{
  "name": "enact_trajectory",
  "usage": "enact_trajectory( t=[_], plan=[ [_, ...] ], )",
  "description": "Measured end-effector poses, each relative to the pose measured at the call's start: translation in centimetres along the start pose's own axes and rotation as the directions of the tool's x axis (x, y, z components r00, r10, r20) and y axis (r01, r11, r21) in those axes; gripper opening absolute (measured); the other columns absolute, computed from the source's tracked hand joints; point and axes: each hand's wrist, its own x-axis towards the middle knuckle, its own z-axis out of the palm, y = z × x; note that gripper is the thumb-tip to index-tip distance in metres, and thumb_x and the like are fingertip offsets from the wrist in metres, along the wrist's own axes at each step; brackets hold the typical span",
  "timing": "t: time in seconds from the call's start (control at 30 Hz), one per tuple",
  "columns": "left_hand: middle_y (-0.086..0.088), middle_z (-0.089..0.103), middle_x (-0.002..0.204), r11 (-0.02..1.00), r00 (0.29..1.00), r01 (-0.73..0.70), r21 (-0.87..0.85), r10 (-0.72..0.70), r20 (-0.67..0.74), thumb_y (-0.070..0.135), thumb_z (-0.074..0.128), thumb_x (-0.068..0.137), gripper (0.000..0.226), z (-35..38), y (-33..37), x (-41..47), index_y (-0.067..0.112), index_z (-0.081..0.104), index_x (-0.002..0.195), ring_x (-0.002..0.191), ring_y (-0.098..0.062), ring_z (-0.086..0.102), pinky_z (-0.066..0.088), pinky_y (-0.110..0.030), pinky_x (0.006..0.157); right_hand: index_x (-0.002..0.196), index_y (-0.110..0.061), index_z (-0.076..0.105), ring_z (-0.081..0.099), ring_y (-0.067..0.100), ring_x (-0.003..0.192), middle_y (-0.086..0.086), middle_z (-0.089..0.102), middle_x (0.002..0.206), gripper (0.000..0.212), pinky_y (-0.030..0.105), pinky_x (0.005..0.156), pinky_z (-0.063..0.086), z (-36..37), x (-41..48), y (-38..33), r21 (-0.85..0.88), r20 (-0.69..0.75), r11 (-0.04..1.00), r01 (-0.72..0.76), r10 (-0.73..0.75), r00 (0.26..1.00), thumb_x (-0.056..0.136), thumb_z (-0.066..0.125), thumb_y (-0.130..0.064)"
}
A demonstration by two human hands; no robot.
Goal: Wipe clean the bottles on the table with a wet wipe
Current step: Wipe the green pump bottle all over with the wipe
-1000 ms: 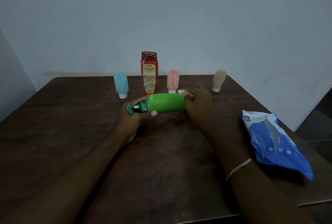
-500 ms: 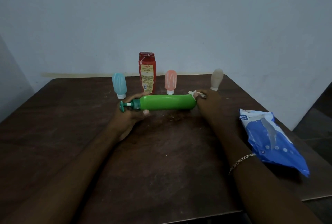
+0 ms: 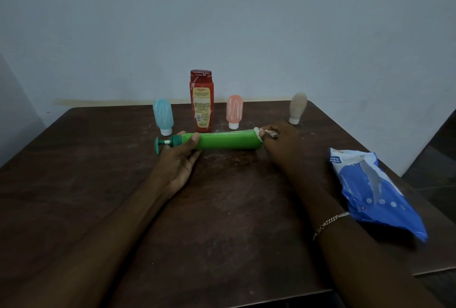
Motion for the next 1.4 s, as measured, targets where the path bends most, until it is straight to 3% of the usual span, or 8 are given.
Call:
enact_trajectory(
  t=[0.2, 0.37, 0.57, 0.73, 0.87, 1.1, 1.27, 1.4],
  plan=[
    [-0.017, 0.065, 0.127, 0.999, 0.999, 0.009, 0.037, -0.01, 0.041, -0.004, 0.069, 0.071, 0.054, -0.1, 0.3, 0.1, 0.007, 0.057, 0.123, 0.116, -0.025, 0.067, 0.053, -0.036, 0.099, 0.106, -0.012, 0.076, 0.064, 0.026, 0.088, 0.013, 0.07, 0.098, 0.023, 0.042, 0.081, 0.053, 0.1, 0.5, 0.3, -0.091, 0.024, 0.996, 0.02, -0.018, 1.0, 0.087, 0.067, -0.022],
    [-0.017, 0.06, 0.136, 0.996, 0.985, -0.059, 0.068, 0.047, 0.166, -0.008, 0.066, 0.072, 0.041, 0.0, 0.4, -0.3, 0.007, 0.062, 0.11, 0.123, -0.025, 0.062, 0.054, -0.034, 0.099, 0.114, -0.018, 0.073, 0.061, 0.023, 0.088, 0.009, 0.065, 0.097, 0.025, 0.023, 0.073, 0.036, 0.2, 0.4, -0.5, -0.104, 0.039, 0.994, 0.045, -0.041, 0.998, 0.092, 0.065, -0.026],
    [-0.015, 0.06, 0.135, 0.988, 0.966, -0.11, 0.106, 0.081, 0.244, -0.012, 0.062, 0.075, 0.04, -0.3, 0.4, -0.3, 0.006, 0.06, 0.111, 0.124, -0.025, 0.061, 0.057, -0.028, 0.091, 0.098, -0.021, 0.076, 0.058, 0.015, 0.075, -0.007, 0.055, 0.081, 0.018, 0.033, 0.07, 0.049, 0.4, -0.5, -1.6, -0.108, 0.131, 0.967, 0.229, -0.215, 0.968, 0.086, 0.067, -0.03],
    [-0.015, 0.059, 0.137, 0.984, 0.96, -0.114, 0.134, 0.075, 0.269, -0.012, 0.067, 0.072, 0.039, -0.6, 0.4, 0.0, 0.007, 0.062, 0.106, 0.128, -0.029, 0.058, 0.057, -0.029, 0.091, 0.1, -0.009, 0.077, 0.064, 0.025, 0.079, 0.011, 0.066, 0.085, 0.019, 0.038, 0.073, 0.052, -0.1, 0.0, -0.8, -0.075, -0.018, 0.991, 0.111, -0.113, 0.993, 0.085, 0.072, -0.02],
    [-0.014, 0.062, 0.135, 0.986, 0.95, -0.111, 0.127, 0.067, 0.306, 0.002, 0.091, 0.05, 0.063, -0.8, 0.4, 0.1, 0.007, 0.063, 0.106, 0.125, -0.027, 0.061, 0.057, -0.031, 0.092, 0.1, -0.024, 0.077, 0.061, 0.019, 0.078, 0.003, 0.063, 0.086, 0.022, 0.037, 0.072, 0.051, 0.7, -0.3, -2.2, -0.042, 0.163, 0.986, 0.163, -0.154, 0.975, 0.088, 0.066, -0.039],
    [-0.016, 0.054, 0.145, 0.983, 0.947, -0.113, 0.147, 0.062, 0.314, -0.016, 0.059, 0.075, 0.039, -0.7, 0.6, 0.2, 0.007, 0.06, 0.106, 0.132, -0.028, 0.054, 0.056, -0.031, 0.094, 0.098, -0.014, 0.078, 0.063, 0.017, 0.077, 0.003, 0.069, 0.085, 0.02, 0.043, 0.072, 0.055, 0.3, 0.0, -1.0, -0.005, 0.044, 0.992, 0.124, -0.123, 0.991, 0.084, 0.072, -0.027],
    [-0.014, 0.054, 0.145, 0.986, 0.935, -0.068, 0.155, 0.009, 0.354, -0.019, 0.057, 0.078, 0.046, -1.0, 0.9, 0.3, 0.012, 0.06, 0.111, 0.131, -0.029, 0.055, 0.056, -0.034, 0.096, 0.112, -0.026, 0.072, 0.06, 0.007, 0.088, -0.007, 0.065, 0.097, 0.024, 0.026, 0.079, 0.051, 0.7, -0.7, -2.9, 0.007, 0.216, 0.975, 0.22, -0.216, 0.952, 0.091, 0.065, -0.034],
    [-0.017, 0.051, 0.145, 0.984, 0.941, -0.028, 0.178, -0.034, 0.336, -0.021, 0.058, 0.074, 0.052, -0.9, 1.1, 0.0, 0.014, 0.059, 0.113, 0.129, -0.032, 0.056, 0.059, -0.031, 0.089, 0.104, -0.022, 0.076, 0.065, 0.012, 0.087, 0.0, 0.072, 0.095, 0.021, 0.04, 0.081, 0.055, 0.6, -0.7, -2.2, 0.046, 0.122, 0.985, 0.165, -0.17, 0.978, 0.087, 0.068, -0.029]
  ],
)
